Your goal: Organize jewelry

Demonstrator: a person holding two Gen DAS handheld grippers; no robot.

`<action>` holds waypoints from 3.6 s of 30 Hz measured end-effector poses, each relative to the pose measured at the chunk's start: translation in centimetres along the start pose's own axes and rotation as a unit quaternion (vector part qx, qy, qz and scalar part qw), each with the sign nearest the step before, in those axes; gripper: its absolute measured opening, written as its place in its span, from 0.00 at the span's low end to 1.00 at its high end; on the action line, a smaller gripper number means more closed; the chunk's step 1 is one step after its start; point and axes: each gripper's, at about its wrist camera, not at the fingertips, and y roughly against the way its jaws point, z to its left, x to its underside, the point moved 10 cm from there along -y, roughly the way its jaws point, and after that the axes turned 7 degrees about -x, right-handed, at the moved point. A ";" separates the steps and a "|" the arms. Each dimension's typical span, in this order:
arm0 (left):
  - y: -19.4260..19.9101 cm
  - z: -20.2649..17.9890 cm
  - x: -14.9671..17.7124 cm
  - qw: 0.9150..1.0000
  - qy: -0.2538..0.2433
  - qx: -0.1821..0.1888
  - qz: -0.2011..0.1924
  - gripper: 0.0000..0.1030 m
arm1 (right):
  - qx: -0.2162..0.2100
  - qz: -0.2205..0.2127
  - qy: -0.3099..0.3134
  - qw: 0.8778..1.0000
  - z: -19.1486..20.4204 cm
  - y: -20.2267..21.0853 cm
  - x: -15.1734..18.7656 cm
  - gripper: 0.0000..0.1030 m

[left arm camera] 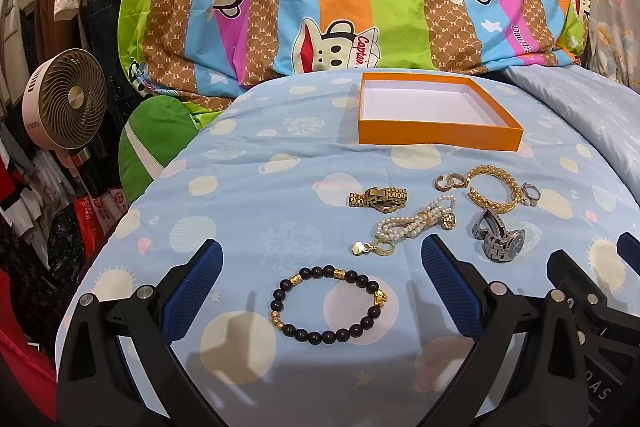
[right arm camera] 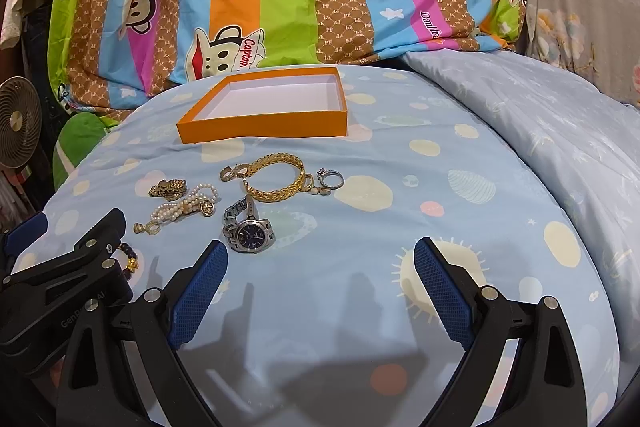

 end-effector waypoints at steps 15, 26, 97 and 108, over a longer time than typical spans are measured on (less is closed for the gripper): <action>-0.3 -0.1 0.2 1.000 0.001 0.001 0.001 0.94 | -0.004 0.003 -0.002 1.000 0.1 -0.3 0.2 0.90; -0.2 -0.1 0.2 1.000 0.001 0.001 0.001 0.94 | -0.003 0.003 -0.002 1.000 0.1 -0.3 0.1 0.90; 0.1 -0.6 0.1 0.998 -0.002 0.056 0.008 0.95 | -0.012 0.030 -0.006 0.999 1.0 -1.1 0.2 0.90; -1.3 1.4 -0.2 0.990 0.031 0.131 0.033 0.95 | -0.026 0.058 0.032 0.997 4.2 -3.6 -0.3 0.82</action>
